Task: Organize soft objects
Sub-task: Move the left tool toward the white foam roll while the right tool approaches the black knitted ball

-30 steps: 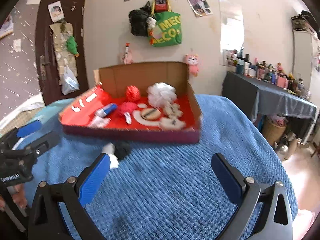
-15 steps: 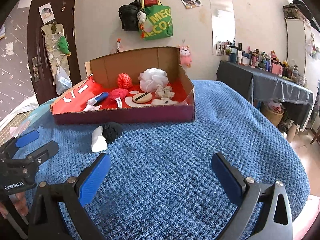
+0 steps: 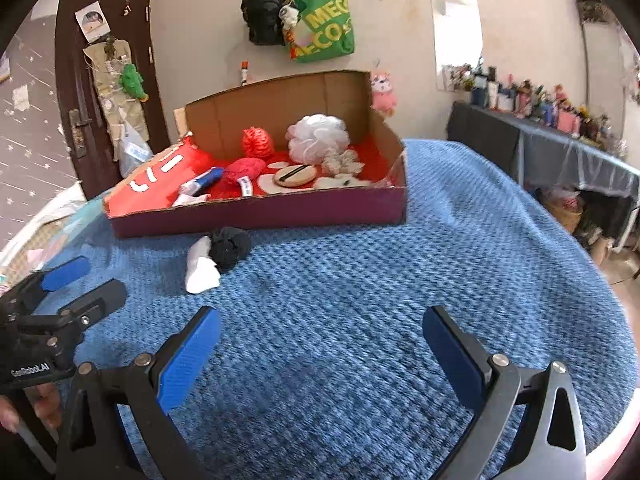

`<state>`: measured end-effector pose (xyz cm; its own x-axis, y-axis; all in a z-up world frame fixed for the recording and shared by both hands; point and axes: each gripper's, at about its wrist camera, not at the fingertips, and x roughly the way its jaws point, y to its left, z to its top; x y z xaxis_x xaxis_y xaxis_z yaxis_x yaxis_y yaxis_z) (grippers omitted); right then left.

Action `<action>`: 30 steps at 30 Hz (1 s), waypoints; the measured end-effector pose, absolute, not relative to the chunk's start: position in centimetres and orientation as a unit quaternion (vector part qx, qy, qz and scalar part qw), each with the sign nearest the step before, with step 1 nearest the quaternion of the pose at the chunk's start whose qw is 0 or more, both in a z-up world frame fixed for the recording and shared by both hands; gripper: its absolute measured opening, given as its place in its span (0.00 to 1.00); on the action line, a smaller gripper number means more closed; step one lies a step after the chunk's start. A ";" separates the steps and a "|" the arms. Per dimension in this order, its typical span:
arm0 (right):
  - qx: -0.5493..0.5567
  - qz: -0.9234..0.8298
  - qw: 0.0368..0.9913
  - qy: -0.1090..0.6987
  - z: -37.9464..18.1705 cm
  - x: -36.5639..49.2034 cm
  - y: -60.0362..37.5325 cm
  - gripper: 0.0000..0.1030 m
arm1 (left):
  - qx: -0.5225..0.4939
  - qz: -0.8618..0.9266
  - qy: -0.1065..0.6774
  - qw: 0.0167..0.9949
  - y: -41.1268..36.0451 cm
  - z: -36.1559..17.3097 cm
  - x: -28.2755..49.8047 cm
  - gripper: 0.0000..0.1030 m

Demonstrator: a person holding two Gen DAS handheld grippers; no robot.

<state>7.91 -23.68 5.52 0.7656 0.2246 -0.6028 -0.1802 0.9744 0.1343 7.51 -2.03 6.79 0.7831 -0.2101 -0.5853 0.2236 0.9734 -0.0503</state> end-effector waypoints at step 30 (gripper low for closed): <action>0.100 0.300 0.840 0.441 5.0 19.4 -19.9 0.42 | 0.053 -0.286 0.421 0.859 -6.4 4.6 15.8 0.37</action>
<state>19.42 -19.90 4.95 0.4322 0.5911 -0.6810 -0.4156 0.8008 0.4313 15.83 -6.39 4.59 0.4821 -0.4466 -0.7538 0.5363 0.8308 -0.1492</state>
